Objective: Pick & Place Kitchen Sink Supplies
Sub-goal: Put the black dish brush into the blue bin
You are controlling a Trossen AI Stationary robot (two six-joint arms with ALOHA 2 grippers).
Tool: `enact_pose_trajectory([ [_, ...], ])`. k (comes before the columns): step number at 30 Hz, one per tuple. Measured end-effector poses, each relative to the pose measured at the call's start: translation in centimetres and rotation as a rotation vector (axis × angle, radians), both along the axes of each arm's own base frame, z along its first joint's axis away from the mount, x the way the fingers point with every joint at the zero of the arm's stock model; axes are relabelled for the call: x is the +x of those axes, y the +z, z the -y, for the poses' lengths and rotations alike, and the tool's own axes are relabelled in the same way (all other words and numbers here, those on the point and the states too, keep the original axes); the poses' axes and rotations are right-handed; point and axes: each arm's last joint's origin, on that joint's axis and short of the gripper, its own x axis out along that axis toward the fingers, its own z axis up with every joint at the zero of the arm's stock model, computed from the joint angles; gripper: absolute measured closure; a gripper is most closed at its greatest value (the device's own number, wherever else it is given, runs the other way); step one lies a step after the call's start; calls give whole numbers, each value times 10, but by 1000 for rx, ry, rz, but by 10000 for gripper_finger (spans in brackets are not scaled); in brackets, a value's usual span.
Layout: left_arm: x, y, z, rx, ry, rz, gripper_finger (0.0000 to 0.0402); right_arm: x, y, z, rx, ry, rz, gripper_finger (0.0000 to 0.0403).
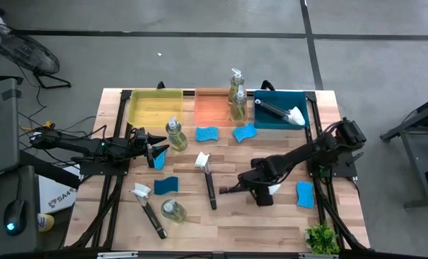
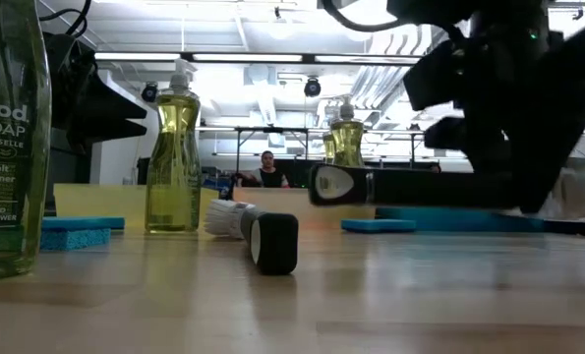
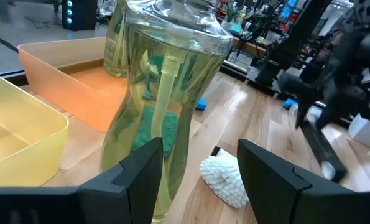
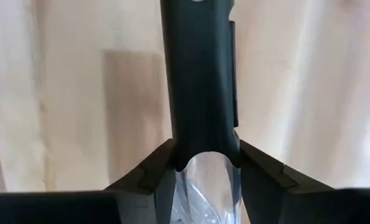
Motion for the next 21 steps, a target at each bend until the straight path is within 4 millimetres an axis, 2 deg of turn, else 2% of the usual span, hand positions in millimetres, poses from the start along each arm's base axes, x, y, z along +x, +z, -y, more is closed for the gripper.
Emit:
enact_pose_trajectory([
  [4,0,0,0,0,0,0,199,-8,23,14,-29,-76,-18,266],
  [9,0,0,0,0,0,0,199,-27,51,40,-63,-157,-42,273],
  [15,0,0,0,0,0,0,199,-58,81,85,-153,-307,-81,266],
  [21,0,0,0,0,0,0,199,-87,101,135,-260,-410,-70,271],
])
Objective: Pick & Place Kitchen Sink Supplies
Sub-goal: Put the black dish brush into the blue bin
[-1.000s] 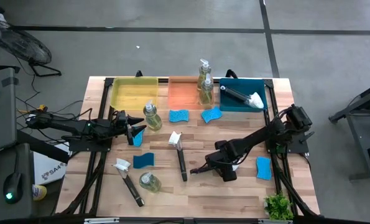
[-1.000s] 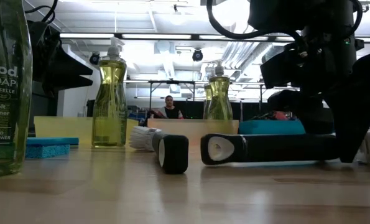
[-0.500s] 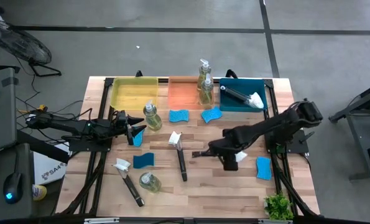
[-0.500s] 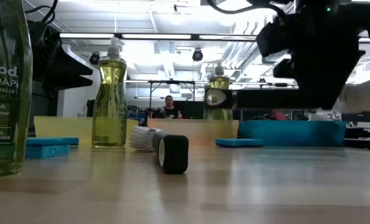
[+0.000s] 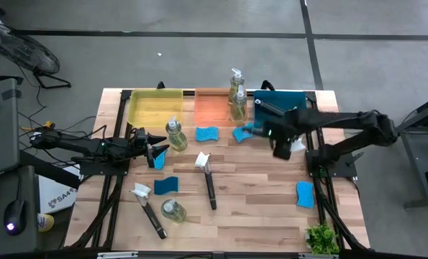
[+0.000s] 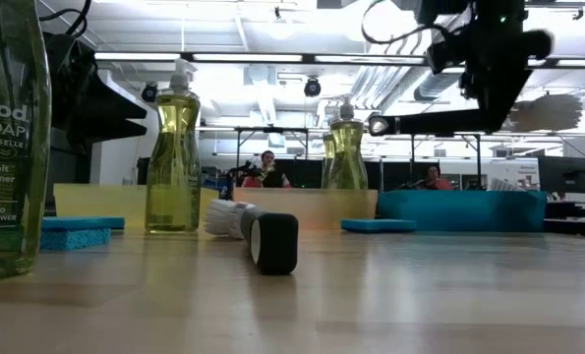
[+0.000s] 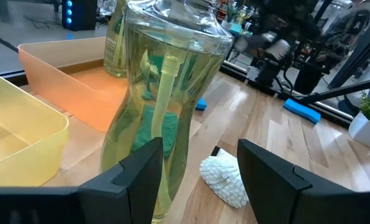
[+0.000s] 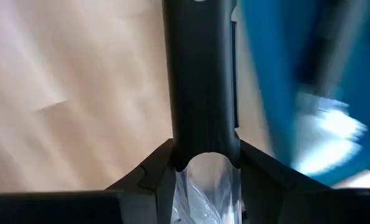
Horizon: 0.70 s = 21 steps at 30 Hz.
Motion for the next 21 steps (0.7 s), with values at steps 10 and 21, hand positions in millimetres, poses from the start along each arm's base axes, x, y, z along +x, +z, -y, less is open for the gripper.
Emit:
enact_pose_trajectory([
  [10,0,0,0,0,0,-1,199,-34,7,68,-157,99,-176,268],
  [21,0,0,0,0,0,0,199,-38,-1,115,-268,247,-316,264],
])
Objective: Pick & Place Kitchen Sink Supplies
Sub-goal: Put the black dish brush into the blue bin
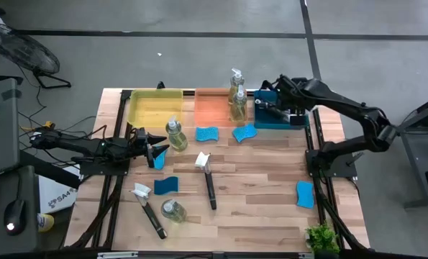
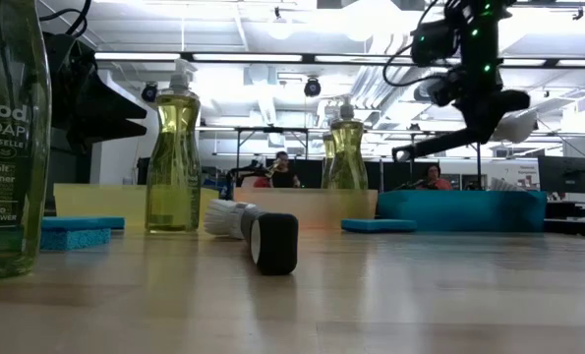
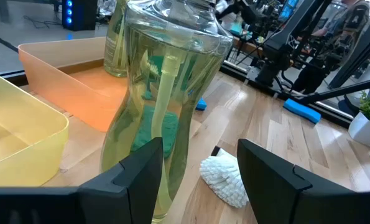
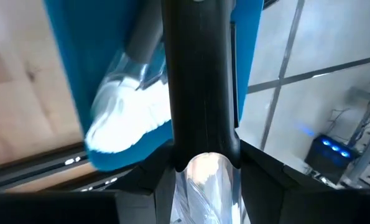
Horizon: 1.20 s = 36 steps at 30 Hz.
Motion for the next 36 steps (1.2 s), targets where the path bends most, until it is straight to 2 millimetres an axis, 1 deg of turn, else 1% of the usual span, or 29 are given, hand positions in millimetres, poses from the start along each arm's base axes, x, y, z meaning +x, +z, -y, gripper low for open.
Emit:
enact_pose_trajectory([
  [7,0,0,0,0,0,0,199,8,-22,24,2,-41,-89,262],
  [12,0,0,0,0,0,0,199,11,-36,33,36,-38,-152,261],
  [16,0,0,0,0,0,0,199,13,-39,34,50,1,-184,263],
  [22,0,0,0,0,1,0,199,15,-41,35,86,85,-217,255],
  [29,0,0,0,0,0,0,199,18,-43,32,192,208,-175,260],
  [32,0,0,0,0,0,0,199,19,-43,32,194,206,-164,258],
  [36,0,0,0,0,0,0,199,19,-43,32,180,182,-157,243],
])
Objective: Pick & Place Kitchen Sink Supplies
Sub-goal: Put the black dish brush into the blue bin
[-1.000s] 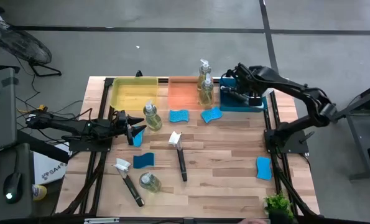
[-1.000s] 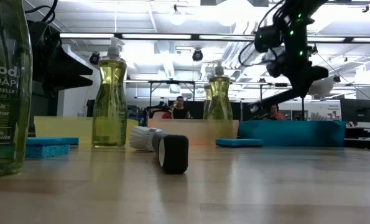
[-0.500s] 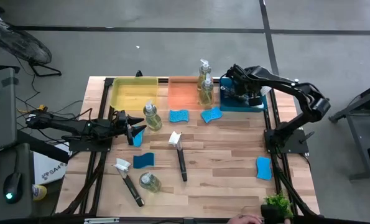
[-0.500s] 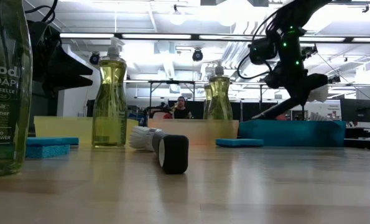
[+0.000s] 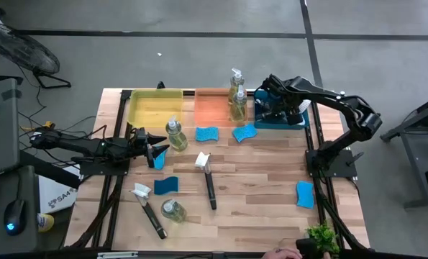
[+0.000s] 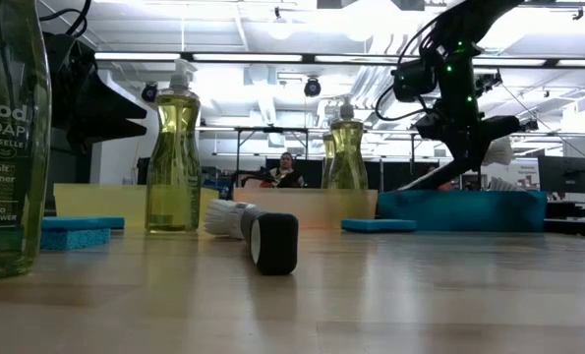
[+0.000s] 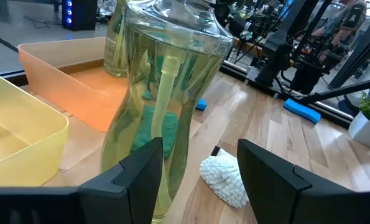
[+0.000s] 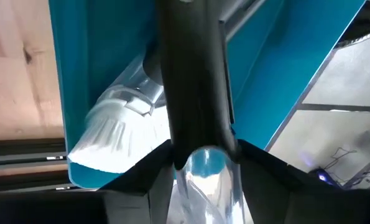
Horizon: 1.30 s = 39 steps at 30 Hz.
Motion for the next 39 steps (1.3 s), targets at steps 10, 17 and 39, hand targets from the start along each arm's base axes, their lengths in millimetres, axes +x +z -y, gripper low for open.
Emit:
enact_pose_trajectory([
  [10,0,0,0,0,0,-1,199,1,0,0,-26,-57,30,215],
  [17,0,0,0,0,0,0,199,4,3,1,-80,-141,69,175],
  [39,0,0,0,0,0,0,199,43,44,-68,180,-1053,402,160],
])
